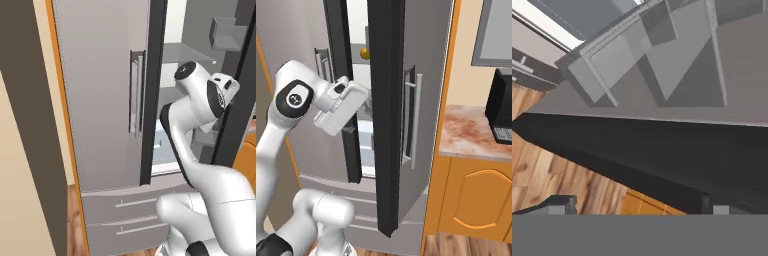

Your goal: Retrieve a lemon from the fridge and place it on the cutting board with the fish.

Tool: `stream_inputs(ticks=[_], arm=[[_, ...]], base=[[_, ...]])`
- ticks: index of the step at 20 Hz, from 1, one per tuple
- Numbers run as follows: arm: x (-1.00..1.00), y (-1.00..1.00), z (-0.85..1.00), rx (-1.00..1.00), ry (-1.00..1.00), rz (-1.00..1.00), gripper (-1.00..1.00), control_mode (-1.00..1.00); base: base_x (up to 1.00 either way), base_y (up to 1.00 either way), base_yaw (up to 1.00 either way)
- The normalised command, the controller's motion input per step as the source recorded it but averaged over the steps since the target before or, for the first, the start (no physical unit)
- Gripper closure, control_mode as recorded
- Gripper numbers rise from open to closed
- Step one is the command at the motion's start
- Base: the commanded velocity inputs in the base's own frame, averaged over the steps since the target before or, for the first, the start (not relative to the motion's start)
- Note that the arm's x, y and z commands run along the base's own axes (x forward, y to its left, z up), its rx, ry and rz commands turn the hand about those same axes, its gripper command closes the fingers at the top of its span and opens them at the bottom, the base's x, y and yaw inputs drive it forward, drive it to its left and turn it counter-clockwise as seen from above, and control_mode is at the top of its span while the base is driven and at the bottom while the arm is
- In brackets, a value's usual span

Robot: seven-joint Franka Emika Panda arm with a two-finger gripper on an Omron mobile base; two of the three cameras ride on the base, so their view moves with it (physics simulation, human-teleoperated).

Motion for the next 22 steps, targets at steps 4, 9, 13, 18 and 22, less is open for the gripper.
stream_inputs(ticks=[4,9,13,18,22], arm=[[0.71,0.00,0.00,0.00,0.00,0.01,-1.00,-1.00],[0.19,-0.22,0.00,-0.01,0.00,0.00,-1.00,-1.00],[-0.21,-0.68,0.00,-0.06,0.00,-0.04,-1.00,-1.00],[-0.30,-0.85,0.00,-0.06,0.00,-0.05,-1.00,-1.00],[-0.46,-1.00,0.00,-0.04,0.00,-0.02,-1.00,-1.00]], base=[[0.00,0.00,0.00],[0.00,0.00,0.00],[0.00,0.00,0.00],[0.00,0.00,0.00],[0.00,0.00,0.00]])
